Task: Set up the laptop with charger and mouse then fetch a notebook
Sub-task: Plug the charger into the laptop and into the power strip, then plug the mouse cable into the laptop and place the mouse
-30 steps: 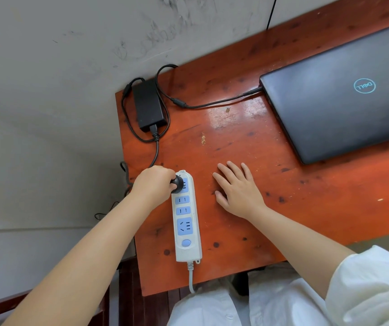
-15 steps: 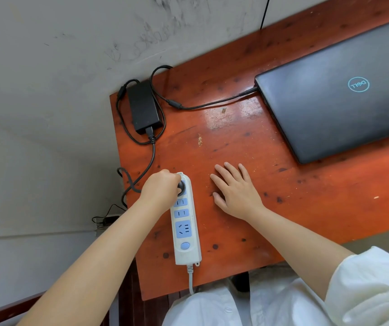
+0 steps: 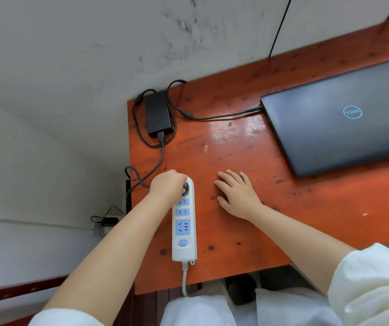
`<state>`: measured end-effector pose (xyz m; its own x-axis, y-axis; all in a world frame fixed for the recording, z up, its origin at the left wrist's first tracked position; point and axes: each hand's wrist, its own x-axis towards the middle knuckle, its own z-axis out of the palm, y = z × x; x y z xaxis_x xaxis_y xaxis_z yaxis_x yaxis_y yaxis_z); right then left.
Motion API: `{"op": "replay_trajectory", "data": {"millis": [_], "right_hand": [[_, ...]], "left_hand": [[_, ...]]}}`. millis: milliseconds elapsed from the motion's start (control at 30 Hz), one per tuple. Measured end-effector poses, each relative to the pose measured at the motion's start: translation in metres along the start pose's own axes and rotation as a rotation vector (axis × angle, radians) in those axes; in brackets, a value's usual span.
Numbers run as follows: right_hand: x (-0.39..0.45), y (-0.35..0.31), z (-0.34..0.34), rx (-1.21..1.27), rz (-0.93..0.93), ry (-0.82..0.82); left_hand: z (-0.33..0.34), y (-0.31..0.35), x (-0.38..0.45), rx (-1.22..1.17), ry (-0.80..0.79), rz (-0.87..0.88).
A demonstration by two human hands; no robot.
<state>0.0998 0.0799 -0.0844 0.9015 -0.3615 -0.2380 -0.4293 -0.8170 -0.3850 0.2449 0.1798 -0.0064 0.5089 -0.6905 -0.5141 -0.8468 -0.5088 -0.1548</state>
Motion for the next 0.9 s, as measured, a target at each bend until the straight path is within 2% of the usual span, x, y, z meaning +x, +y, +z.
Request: {"op": "replay_trajectory", "data": {"millis": [67,167,367,433,533,700,900], "right_hand": [[-0.002,0.013,-0.016,-0.031,-0.047,0.023],[-0.004,0.043,-0.056,-0.067,0.013,0.1],[-0.033,0.113,-0.145,-0.213,0.034,0.271],[-0.054,0.144,-0.175,-0.213,0.11,0.378],[-0.095,0.202,-0.217,-0.223,0.204,0.375],[-0.157,0.297,-0.273,-0.246,0.281,0.384],[-0.177,0.397,-0.31,-0.229,0.362,0.338]], "left_hand": [[-0.006,0.007,-0.001,0.04,-0.024,-0.067],[-0.024,0.032,0.0,0.061,0.008,-0.173],[-0.076,0.134,0.018,-0.058,0.345,-0.072],[-0.095,0.179,0.026,-0.104,0.452,-0.03],[-0.125,0.253,0.036,-0.164,0.547,0.042],[-0.169,0.371,0.045,-0.193,0.601,0.086],[-0.213,0.448,0.071,-0.174,0.611,0.061]]}}
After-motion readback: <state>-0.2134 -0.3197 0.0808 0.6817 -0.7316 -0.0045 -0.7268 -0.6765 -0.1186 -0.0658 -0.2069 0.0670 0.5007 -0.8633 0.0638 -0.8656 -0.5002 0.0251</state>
